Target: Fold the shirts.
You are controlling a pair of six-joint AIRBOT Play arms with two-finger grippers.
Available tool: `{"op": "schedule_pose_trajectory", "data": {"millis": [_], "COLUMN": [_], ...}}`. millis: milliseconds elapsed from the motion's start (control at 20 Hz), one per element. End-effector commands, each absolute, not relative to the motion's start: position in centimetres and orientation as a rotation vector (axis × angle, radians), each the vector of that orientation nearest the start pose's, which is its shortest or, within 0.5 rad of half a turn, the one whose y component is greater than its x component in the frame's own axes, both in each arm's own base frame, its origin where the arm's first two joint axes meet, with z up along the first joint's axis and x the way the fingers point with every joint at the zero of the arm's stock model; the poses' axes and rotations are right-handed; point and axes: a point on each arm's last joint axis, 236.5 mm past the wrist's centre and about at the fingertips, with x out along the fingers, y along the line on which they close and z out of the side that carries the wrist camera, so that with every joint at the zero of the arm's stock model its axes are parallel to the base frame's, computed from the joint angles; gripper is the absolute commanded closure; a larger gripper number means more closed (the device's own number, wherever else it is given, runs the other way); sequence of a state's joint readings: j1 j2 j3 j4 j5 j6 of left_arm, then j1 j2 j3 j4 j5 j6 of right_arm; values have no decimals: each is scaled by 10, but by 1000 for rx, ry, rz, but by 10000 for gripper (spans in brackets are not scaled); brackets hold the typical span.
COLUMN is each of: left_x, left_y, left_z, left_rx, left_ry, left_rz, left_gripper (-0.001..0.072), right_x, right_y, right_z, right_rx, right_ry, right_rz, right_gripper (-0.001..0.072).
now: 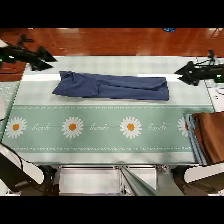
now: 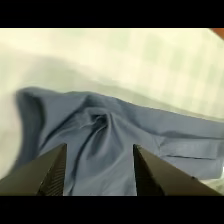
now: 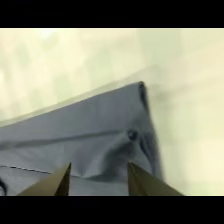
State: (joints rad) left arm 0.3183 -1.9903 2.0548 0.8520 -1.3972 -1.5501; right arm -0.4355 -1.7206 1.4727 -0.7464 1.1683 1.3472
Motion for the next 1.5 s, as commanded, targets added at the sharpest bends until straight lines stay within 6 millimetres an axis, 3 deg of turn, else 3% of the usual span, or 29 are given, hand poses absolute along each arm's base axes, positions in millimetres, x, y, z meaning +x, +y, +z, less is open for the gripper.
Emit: {"op": "schedule_pose_trajectory", "data": {"millis": [0, 100, 200, 350, 500, 600, 900, 950, 1000, 1050, 1150, 1200, 1300, 1350, 1450], "left_x": [522, 500, 475, 435, 404, 392, 389, 389, 388, 388, 389, 389, 389, 388, 387], "left_y": [82, 73, 50, 10, -24, -43, -73, -76, -78, -79, -79, -79, -79, -80, -92], "left_z": [95, 110, 105, 79, 49, 32, 20, 17, 14, 11, 8, 8, 8, 8, 12], "left_rx": [-553, -479, -450, -428, -407, -397, -367, -365, -364, -364, -366, -365, -366, -366, -413], "left_ry": [1050, 1017, 1000, 923, 889, 931, 974, 983, 992, 1000, 1008, 1007, 1008, 1010, 1012], "left_rz": [-166, -176, -188, -154, -152, -184, -249, -256, -260, -262, -260, -259, -260, -262, -289], "left_gripper": [201, 201, 202, 201, 201, 201, 201, 201, 201, 202, 205, 274, 640, 687, 687], "right_x": [452, 438, 436, 441, 454, 460, 499, 509, 517, 524, 528, 525, 507, 495, 468], "right_y": [-111, -112, -92, -56, -22, -6, 39, 45, 50, 56, 62, 60, 49, 44, 34], "right_z": [-1, -20, -46, -72, -84, -94, -102, -99, -95, -90, -75, -68, -49, -38, -5], "right_rx": [755, 770, 834, 868, 930, 973, 1001, 1001, 994, 979, 963, 944, 821, 749, 619], "right_ry": [1148, 1156, 1148, 1151, 1165, 1186, 1188, 1172, 1160, 1146, 1136, 1138, 1170, 1187, 1177], "right_rz": [-12, -82, -90, -51, 26, 50, 124, 130, 140, 157, 194, 204, 207, 202, 193], "right_gripper": [298, 298, 298, 298, 298, 298, 305, 347, 486, 690, 691, 691, 691, 691, 691]}}
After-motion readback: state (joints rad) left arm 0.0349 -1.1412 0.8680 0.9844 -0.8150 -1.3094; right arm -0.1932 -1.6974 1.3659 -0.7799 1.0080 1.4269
